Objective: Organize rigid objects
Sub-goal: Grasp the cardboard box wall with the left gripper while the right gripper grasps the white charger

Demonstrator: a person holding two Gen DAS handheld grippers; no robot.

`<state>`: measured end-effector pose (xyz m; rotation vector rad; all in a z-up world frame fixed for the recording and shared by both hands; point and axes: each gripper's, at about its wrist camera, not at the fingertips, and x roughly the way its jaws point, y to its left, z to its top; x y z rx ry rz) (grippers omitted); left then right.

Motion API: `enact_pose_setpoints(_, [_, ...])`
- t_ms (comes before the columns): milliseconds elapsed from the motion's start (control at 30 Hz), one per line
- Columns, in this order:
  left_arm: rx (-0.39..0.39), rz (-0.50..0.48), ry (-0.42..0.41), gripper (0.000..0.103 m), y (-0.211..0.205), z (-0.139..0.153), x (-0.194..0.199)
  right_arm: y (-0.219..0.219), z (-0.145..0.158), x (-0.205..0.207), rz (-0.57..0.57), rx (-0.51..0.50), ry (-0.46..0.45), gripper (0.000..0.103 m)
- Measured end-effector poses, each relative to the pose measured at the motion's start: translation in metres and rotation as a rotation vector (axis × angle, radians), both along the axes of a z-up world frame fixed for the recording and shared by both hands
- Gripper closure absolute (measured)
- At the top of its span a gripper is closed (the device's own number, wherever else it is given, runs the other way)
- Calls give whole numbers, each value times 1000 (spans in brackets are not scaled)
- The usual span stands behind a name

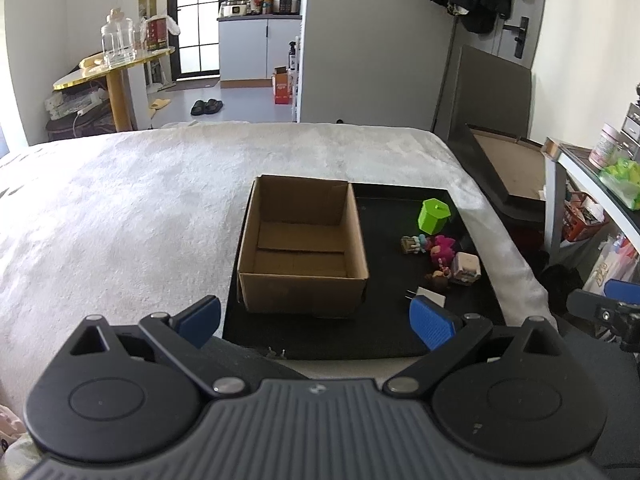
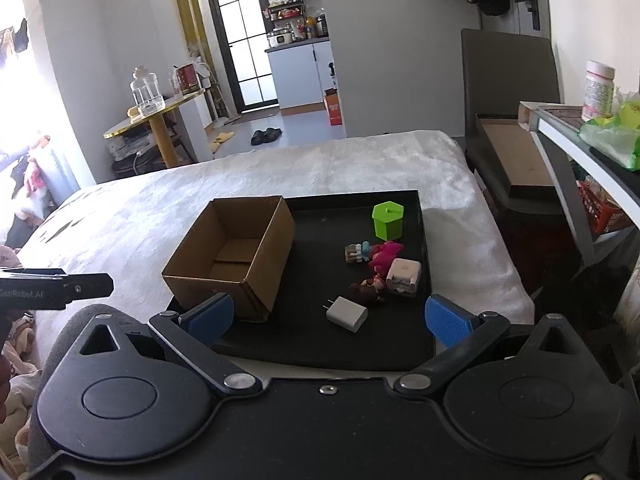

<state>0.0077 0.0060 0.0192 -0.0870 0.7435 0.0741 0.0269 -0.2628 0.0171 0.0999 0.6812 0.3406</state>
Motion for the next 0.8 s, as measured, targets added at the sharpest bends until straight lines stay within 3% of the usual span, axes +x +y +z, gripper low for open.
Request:
enact_pose_setpoints(167, [24,57,14,3,11,-4,14,3,-7,9,4,-7,-2,1])
enact_pose_setpoints(400, [11,123,46,3,30,-13,30,7,-23,23,38,-7,33,11])
enact_pose_setpoints(800, [-1,171,71,6,49,-32,57,13,-47,54,71,-11,88,21])
